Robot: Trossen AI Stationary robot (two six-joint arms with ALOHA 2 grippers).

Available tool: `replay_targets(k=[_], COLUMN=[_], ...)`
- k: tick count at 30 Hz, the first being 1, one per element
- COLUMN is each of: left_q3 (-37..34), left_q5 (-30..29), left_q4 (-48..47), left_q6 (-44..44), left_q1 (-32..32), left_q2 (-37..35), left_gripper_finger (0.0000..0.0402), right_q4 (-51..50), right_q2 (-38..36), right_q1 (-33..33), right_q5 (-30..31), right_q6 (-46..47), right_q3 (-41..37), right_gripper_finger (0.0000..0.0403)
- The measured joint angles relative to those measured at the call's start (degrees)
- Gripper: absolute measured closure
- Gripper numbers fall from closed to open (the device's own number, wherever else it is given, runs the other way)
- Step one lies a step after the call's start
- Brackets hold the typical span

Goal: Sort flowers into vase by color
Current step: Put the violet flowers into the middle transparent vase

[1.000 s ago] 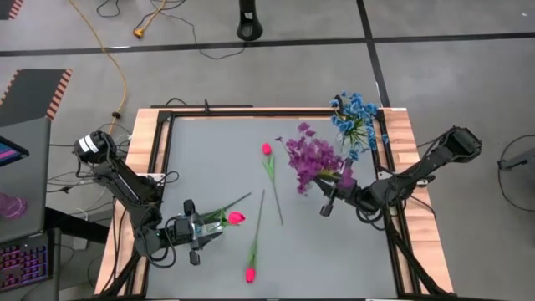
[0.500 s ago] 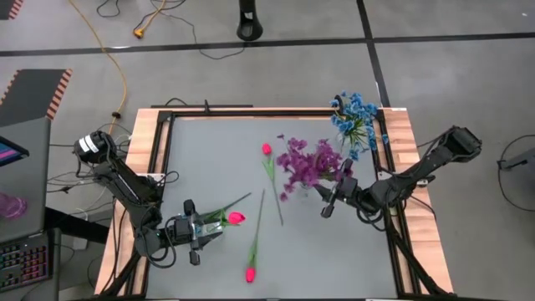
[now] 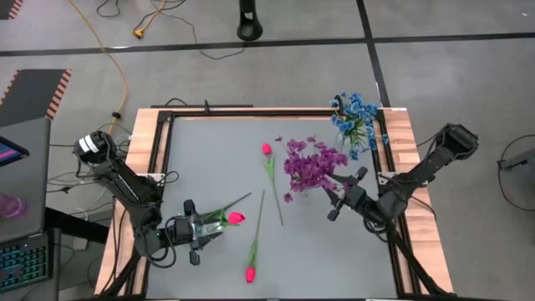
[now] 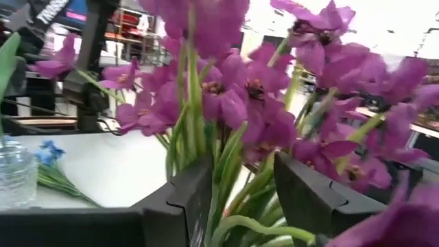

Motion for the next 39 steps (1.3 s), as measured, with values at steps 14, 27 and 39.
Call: replay_targets(k=[14, 27, 39], left_q3=[0.0, 0.0, 0.0], left_q5=[0.0, 0.0, 0.0], left_q4=[0.0, 0.0, 0.0], left_q6=[0.0, 0.0, 0.0], left_q1=[0.0, 0.0, 0.0], left_q2=[0.0, 0.0, 0.0], left_gripper_finger=[0.0238, 0.0238, 0.0238], right_q4=[2.2, 6.7, 6.8], right_q2=[0.0, 0.0, 0.0], right_q1=[4.8, 8.8, 11.0], right_q5=[11.8, 12.9, 12.8], right_q6=[3.3, -5.3, -19.7], right_q3=[0.0, 3.9, 11.6], right_gripper_finger=[0.022, 0.022, 0.022])
